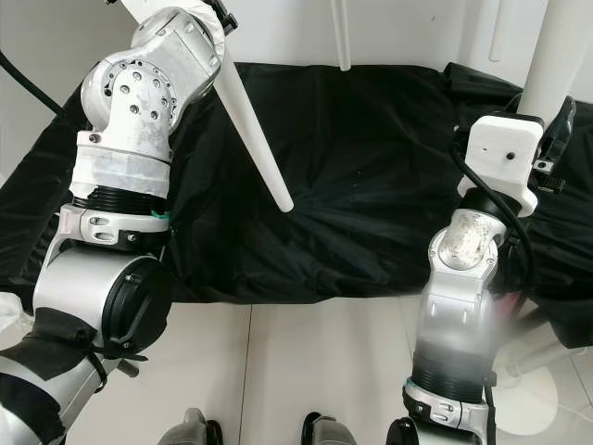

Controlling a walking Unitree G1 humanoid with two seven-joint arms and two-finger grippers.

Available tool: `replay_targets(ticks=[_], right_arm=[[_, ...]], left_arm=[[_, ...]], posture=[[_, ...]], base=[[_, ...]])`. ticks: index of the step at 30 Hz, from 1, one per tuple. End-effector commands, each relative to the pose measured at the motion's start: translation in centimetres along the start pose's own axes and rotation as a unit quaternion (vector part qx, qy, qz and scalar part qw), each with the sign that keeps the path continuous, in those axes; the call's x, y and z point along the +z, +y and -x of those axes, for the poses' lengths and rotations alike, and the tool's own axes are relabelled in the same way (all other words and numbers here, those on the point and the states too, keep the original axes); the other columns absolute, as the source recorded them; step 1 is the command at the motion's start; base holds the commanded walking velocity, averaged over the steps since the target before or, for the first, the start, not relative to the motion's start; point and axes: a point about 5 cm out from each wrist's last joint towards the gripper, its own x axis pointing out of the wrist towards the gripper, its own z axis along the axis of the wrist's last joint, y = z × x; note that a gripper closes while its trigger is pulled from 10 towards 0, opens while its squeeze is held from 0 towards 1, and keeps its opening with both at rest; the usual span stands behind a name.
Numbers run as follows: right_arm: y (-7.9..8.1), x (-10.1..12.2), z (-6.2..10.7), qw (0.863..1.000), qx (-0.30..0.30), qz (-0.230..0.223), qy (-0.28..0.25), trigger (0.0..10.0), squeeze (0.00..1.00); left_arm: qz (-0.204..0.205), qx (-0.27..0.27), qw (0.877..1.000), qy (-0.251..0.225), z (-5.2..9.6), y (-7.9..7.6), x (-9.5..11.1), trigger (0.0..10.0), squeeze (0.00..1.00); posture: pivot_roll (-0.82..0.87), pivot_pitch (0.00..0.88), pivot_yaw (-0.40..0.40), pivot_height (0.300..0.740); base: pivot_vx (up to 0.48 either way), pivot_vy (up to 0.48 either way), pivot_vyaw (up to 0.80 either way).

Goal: Building children table

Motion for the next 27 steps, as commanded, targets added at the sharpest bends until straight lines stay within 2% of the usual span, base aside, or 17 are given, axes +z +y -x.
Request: replay_targets(ticks=[1, 27], right_arm=[[3.47, -3.01, 2.55, 0.989, 0.114, 0.038, 0.081, 0.0, 0.00], [3.47, -3.01, 2.55, 0.989, 0.114, 0.038, 0.081, 0.0, 0.00]], left_arm=[[0.107, -0.405, 0.896, -0.149, 5.68, -6.95, 6.98, 0.0, 0.00], [0.107, -0.405, 0.896, -0.149, 5.68, -6.95, 6.98, 0.0, 0.00]], posture=[[-0.01, 0.186, -0.097, 0.740], [-0.01, 0.186, -0.097, 0.740]], base=[[0.000, 0.000, 0.00], [0.000, 0.000, 0.00]])
